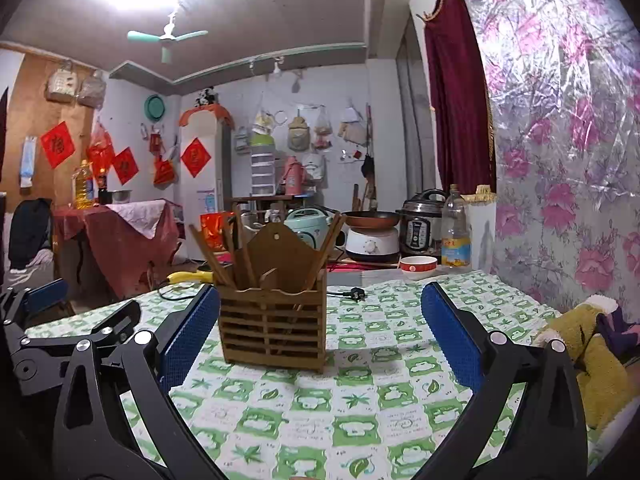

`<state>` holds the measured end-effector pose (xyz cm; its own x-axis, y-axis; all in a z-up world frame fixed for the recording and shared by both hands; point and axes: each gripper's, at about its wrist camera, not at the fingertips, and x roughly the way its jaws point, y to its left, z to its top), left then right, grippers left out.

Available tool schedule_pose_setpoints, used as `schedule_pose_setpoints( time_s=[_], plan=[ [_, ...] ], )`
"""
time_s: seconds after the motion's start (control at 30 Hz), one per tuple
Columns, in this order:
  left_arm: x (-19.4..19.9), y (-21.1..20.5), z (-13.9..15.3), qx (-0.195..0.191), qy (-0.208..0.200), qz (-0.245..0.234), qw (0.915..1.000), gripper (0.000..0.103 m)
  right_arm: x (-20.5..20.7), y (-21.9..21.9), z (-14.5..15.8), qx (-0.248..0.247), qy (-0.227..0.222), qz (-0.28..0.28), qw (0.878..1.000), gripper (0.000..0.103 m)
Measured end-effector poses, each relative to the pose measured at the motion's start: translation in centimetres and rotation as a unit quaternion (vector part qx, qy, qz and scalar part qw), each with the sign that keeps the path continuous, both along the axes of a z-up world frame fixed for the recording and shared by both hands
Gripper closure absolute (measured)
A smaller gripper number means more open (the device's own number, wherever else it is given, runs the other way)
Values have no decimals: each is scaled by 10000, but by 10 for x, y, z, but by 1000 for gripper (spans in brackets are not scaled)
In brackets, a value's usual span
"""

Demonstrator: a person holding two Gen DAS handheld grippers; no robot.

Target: Organize utensils

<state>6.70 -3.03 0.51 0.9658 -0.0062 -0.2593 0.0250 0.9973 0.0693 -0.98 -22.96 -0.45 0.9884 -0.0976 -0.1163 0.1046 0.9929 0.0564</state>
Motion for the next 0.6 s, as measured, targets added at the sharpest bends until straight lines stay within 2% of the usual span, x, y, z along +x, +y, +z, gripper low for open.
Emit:
schedule_pose_setpoints(
  time_s=[0.17,0.3,0.47,0.6],
  plan=[
    [15,5,1,69,-54,226,9997,5,23,-4,-8,22,461,-113,9989,6],
    [23,9,-2,-43,99,207,9997,5,27,-9,-11,157,575,-74,9982,6],
    [20,4,-4,142,33,149,9998,5,32,-7,-15,172,757,56,9970,6],
    [17,4,-3,131,-47,126,9998,5,33,-6,-16,215,822,215,9962,6]
  ],
)
